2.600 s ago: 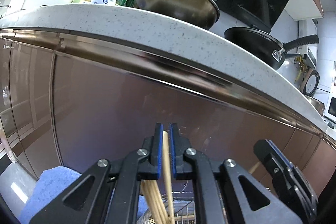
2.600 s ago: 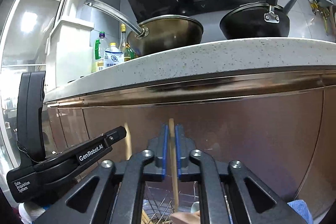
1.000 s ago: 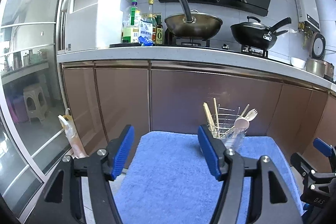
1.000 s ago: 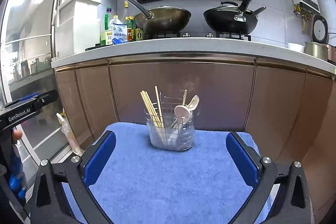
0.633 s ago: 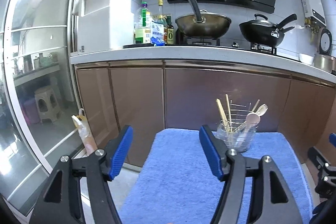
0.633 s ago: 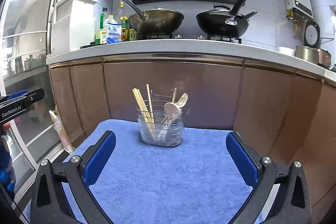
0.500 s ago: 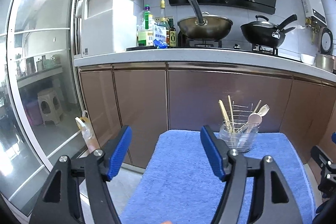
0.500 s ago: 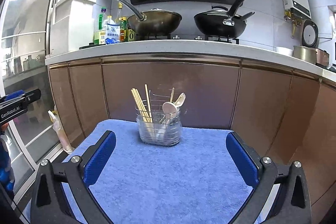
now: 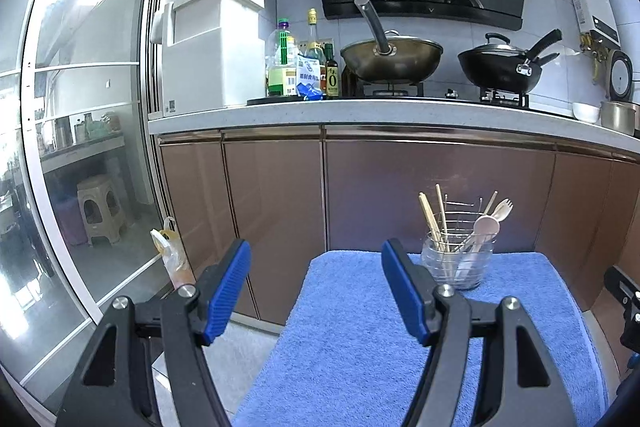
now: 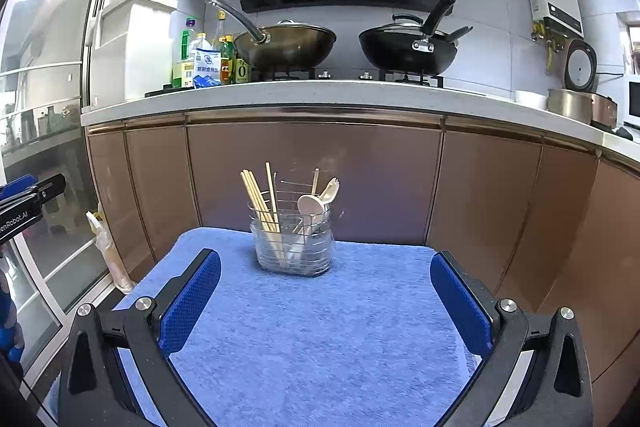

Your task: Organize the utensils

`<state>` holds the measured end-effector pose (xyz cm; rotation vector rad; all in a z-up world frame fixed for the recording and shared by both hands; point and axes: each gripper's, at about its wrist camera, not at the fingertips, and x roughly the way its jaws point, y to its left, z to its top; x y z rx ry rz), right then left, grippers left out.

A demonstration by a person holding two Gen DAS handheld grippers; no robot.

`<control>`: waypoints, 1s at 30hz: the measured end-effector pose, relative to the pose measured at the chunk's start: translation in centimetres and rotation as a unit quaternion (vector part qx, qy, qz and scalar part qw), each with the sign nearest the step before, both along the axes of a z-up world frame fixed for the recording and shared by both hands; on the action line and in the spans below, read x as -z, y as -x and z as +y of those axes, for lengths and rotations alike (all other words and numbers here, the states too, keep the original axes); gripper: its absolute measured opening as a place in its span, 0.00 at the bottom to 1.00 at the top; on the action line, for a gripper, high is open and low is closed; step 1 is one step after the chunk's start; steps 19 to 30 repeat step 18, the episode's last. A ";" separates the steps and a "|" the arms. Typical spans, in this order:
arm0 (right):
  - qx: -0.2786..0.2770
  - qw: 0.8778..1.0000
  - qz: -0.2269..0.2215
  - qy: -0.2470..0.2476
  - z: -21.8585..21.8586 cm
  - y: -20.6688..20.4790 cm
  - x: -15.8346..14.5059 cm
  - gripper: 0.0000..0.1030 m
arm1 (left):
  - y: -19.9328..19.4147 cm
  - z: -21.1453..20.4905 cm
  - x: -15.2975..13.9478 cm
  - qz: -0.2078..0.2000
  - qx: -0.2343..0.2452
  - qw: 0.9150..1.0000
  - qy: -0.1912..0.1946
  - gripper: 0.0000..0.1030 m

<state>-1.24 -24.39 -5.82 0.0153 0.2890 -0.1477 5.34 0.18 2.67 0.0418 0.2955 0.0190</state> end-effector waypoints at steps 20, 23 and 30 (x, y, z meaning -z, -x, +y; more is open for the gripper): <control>0.010 1.000 -0.009 -0.001 -0.6 1.6 -0.8 1.00 | 1.2 0.5 -0.7 0.008 0.010 1.000 0.014 0.65; 0.010 1.000 -0.009 -0.001 -0.6 1.6 -0.8 1.00 | 1.2 0.5 -0.7 0.008 0.010 1.000 0.014 0.65; 0.010 1.000 -0.009 -0.001 -0.6 1.6 -0.8 1.00 | 1.2 0.5 -0.7 0.008 0.010 1.000 0.014 0.65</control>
